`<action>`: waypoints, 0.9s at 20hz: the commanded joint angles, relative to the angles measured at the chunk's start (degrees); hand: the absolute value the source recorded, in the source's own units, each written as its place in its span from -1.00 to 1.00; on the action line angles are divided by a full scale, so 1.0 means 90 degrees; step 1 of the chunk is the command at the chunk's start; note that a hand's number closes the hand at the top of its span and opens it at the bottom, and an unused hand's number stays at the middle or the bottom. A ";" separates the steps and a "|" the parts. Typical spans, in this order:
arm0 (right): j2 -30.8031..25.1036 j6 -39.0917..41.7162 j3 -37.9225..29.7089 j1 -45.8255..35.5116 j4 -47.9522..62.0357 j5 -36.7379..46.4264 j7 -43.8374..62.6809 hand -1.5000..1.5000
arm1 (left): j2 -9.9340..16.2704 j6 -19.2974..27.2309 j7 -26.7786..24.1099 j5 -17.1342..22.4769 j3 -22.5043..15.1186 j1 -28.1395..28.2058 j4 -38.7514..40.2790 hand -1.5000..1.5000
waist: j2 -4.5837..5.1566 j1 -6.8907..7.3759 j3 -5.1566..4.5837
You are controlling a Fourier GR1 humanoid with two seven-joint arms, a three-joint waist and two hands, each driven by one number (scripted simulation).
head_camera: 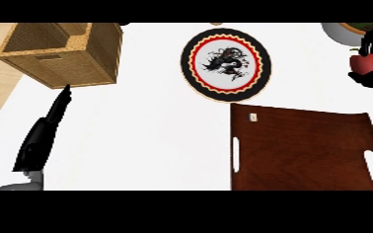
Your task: Pick the bell pepper from the tray and place it in the plate
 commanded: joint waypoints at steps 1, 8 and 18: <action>0.0280 -0.0628 -0.0098 -0.0842 0.0473 -0.0055 -0.0673 1.00 | -0.0099 0.0136 -0.0036 -0.0073 0.0015 -0.0020 0.0182 0.00 | -0.0044 -0.0119 -0.0009; 0.0208 0.0487 -0.0354 -0.1943 0.1276 -0.0696 -0.2008 1.00 | 0.0015 0.0017 0.0164 0.0016 0.0132 0.0185 -0.0094 0.00 | -0.0121 -0.0255 -0.0019; 0.1833 0.0173 0.0021 -0.2991 0.1603 -0.0511 -0.1118 1.00 | -0.0129 0.0061 0.0511 -0.0098 0.0034 0.0441 -0.0676 0.00 | -0.0162 -0.0365 -0.0025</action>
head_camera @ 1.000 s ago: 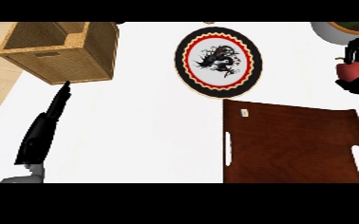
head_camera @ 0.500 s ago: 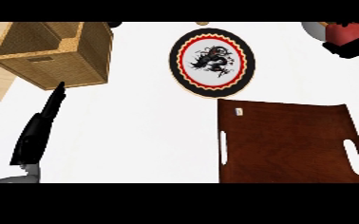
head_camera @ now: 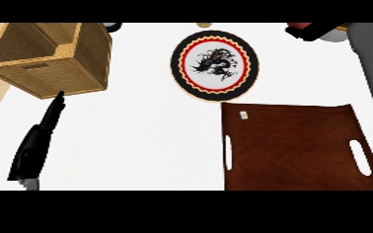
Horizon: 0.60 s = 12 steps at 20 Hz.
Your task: Pick the bell pepper from the tray and place it in the plate
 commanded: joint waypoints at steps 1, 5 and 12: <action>0.0511 -0.0050 0.0021 -0.0319 0.0245 -0.0038 0.0255 1.00 | 0.0091 -0.0011 0.0140 0.0019 0.0164 0.0007 -0.0147 0.00 | -0.0009 -0.0056 0.0000; 0.1202 -0.0425 0.0146 -0.0604 0.0597 0.0123 0.0869 1.00 | -0.0076 -0.0067 0.0253 0.0071 0.0030 -0.0010 -0.0312 0.00 | 0.0005 -0.0006 -0.0001; 0.1983 -0.0519 0.0534 -0.0916 0.1203 0.0523 0.1470 1.00 | -0.0035 0.0009 0.0066 -0.0137 0.0063 -0.0294 0.0164 0.00 | 0.0042 -0.0014 -0.0004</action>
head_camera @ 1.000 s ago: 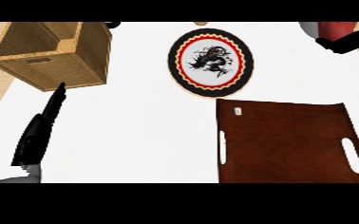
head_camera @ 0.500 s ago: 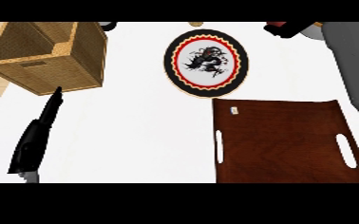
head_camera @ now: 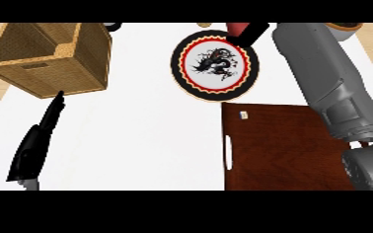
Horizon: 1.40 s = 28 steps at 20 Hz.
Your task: Pick the bell pepper from the tray and place it in the plate
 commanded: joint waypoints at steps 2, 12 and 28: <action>0.0535 -0.0279 0.0200 -0.0213 0.0606 0.0284 0.0252 1.00 | -0.0019 -0.0074 0.0158 0.0044 -0.0002 -0.0158 -0.0117 0.00 | 0.0039 0.0084 0.0003; 0.1170 -0.0843 -0.0367 0.0186 0.1304 -0.0163 0.0927 -1.00 | 0.0096 -0.0242 0.0038 0.0120 0.0134 -0.0048 -0.0017 0.00 | 0.0054 0.0097 0.0004; 0.0364 -0.1542 -0.1906 0.0183 0.1033 -0.1551 0.0678 -1.00 | 0.0012 -0.0160 -0.0182 -0.0015 0.0098 0.0013 -0.0005 0.00 | 0.0086 0.0123 0.0009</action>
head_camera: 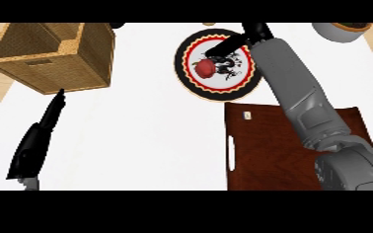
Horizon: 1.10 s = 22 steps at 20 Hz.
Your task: Pick the bell pepper from the tray and place it in the plate
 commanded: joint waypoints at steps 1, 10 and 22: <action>-0.0458 -0.0203 -0.0454 0.0187 -0.0035 -0.0391 -0.0086 -1.00 | -0.0089 0.0085 -0.0186 -0.0121 -0.0058 -0.0009 0.0297 0.00 | 0.0017 -0.0058 -0.0003; -0.1808 0.1521 -0.1392 0.0758 0.0045 -0.1393 -0.1033 -1.00 | -0.0028 -0.0110 0.0228 0.0053 -0.0035 -0.0043 -0.0291 0.00 | 0.0037 0.0039 0.0019; -0.2892 0.2486 -0.1323 0.1420 0.0180 -0.1257 -0.2184 -1.00 | -0.0056 -0.0082 -0.0088 -0.0009 -0.0013 -0.0256 0.0162 0.00 | 0.0132 0.0177 0.0028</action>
